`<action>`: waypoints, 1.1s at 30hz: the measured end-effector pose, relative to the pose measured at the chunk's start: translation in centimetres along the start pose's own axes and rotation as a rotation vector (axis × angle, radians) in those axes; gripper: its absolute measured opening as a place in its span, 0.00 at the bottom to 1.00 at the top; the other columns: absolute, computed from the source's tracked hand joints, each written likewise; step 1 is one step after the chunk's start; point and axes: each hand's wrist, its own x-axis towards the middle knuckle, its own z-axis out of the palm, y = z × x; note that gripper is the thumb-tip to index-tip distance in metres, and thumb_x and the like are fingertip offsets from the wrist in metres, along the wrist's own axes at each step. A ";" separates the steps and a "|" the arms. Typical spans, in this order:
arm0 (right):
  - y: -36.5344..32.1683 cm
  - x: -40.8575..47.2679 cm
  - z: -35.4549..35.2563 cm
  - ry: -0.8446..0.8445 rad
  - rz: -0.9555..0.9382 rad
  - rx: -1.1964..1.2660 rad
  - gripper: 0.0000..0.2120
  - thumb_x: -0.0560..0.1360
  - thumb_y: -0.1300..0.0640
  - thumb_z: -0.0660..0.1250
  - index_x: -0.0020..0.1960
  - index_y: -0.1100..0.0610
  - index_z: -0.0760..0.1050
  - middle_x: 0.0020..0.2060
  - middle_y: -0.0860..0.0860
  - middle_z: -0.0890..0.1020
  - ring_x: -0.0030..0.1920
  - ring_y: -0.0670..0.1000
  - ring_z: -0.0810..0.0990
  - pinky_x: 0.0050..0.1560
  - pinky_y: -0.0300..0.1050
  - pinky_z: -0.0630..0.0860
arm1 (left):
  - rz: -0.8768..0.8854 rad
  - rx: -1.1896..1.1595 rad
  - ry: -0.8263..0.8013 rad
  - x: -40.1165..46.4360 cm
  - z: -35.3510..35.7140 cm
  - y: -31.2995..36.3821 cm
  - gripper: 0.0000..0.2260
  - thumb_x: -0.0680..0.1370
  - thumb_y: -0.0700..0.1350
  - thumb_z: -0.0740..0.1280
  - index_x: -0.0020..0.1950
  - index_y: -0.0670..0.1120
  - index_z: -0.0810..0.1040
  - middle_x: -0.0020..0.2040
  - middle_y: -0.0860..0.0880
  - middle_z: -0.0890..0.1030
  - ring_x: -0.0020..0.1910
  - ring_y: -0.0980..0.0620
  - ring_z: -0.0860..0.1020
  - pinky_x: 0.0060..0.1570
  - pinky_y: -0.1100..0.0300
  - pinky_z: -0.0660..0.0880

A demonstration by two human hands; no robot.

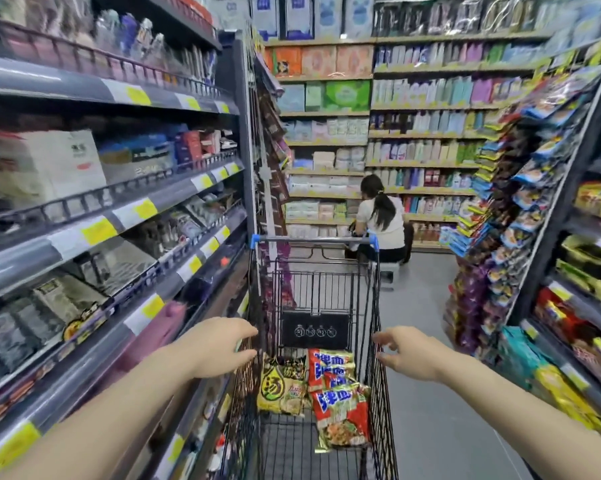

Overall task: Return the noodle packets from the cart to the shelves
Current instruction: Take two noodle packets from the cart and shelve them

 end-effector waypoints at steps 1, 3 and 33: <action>0.4 1.6 0.1 -0.002 0.001 0.010 0.23 0.78 0.51 0.61 0.72 0.53 0.66 0.68 0.49 0.74 0.66 0.49 0.73 0.64 0.45 0.70 | 0.005 0.000 0.003 1.2 0.4 -0.4 0.22 0.79 0.55 0.57 0.71 0.49 0.67 0.70 0.52 0.70 0.67 0.53 0.70 0.66 0.59 0.65; 0.9 4.5 0.5 -0.012 0.005 0.032 0.23 0.77 0.52 0.62 0.71 0.54 0.67 0.68 0.49 0.74 0.66 0.50 0.74 0.66 0.46 0.70 | 0.012 -0.006 -0.004 3.1 1.8 -1.0 0.22 0.79 0.55 0.57 0.71 0.49 0.67 0.69 0.53 0.71 0.67 0.52 0.70 0.66 0.59 0.65; 13.1 30.8 37.2 -0.224 0.616 0.307 0.19 0.78 0.59 0.60 0.67 0.62 0.63 0.46 0.51 0.76 0.42 0.48 0.78 0.43 0.41 0.79 | 0.209 -0.017 -0.106 16.3 33.5 -11.5 0.28 0.79 0.61 0.43 0.56 0.54 0.81 0.54 0.59 0.82 0.55 0.61 0.79 0.66 0.56 0.57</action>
